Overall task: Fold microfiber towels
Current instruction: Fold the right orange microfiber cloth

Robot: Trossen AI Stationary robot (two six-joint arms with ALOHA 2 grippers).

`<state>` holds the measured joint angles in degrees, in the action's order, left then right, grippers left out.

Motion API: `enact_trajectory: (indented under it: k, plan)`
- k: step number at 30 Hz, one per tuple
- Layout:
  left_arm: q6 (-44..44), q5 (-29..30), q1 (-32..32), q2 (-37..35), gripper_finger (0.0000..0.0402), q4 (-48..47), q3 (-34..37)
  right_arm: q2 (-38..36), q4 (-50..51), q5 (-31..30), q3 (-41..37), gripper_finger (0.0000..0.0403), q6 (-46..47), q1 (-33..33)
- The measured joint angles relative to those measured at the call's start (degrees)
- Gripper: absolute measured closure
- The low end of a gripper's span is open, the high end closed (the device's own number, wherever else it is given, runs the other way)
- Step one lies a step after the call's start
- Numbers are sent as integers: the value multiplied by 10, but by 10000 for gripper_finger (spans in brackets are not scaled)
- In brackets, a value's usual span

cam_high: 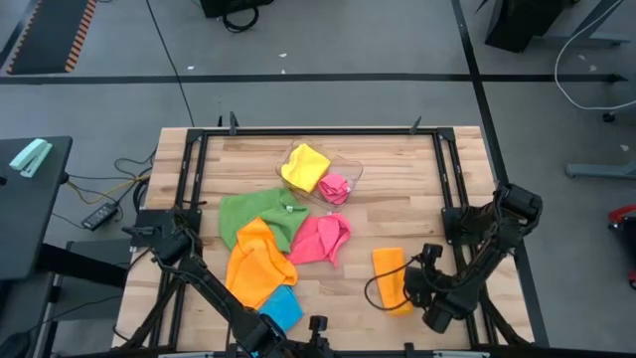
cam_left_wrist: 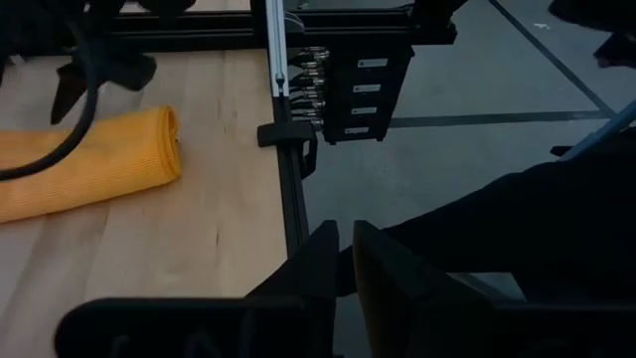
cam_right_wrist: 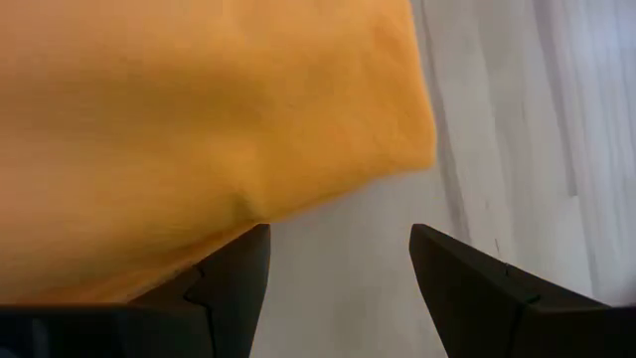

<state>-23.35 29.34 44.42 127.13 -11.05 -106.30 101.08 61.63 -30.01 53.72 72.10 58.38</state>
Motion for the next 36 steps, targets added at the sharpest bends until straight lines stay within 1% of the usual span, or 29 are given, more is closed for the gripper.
enact_trajectory:
  k: [3, 5, 9, 12, 14, 20, 22, 25, 29, 32, 36]
  plan:
    - [0, 0, 0, 0, 356, 0, 0, 0, -39, 0, -26, 150, -3, -6]
    - [0, 0, 0, 0, 359, 0, 0, 0, -86, 0, -41, 150, -25, -9]
    - [0, 0, 0, 0, 362, 0, 0, -4, -167, -21, -62, 151, -61, -17]
    - [0, 0, 0, 0, 359, 0, 0, -2, -211, -40, -60, 151, -66, -21]
    - [1, 0, 0, 0, 357, 0, 0, 0, -249, -46, -56, 151, -85, -21]
    - [0, 0, 0, 0, 359, 0, 0, 1, -357, -33, -54, 150, -132, -30]
    - [0, 0, 0, 0, 362, 0, 0, 1, -350, -26, -51, 150, -135, -33]
    - [1, 0, 1, 0, 361, 0, 0, 1, -311, -5, -34, 150, -124, -30]
    - [1, 0, 1, 0, 357, -1, 0, 1, -260, -11, 7, 150, -120, -8]
    - [1, 0, 1, 0, 356, -1, 0, 1, -278, -39, 33, 150, -156, 14]
    - [1, 0, 1, 0, 361, -1, 0, 1, -373, -110, 38, 150, -232, 46]
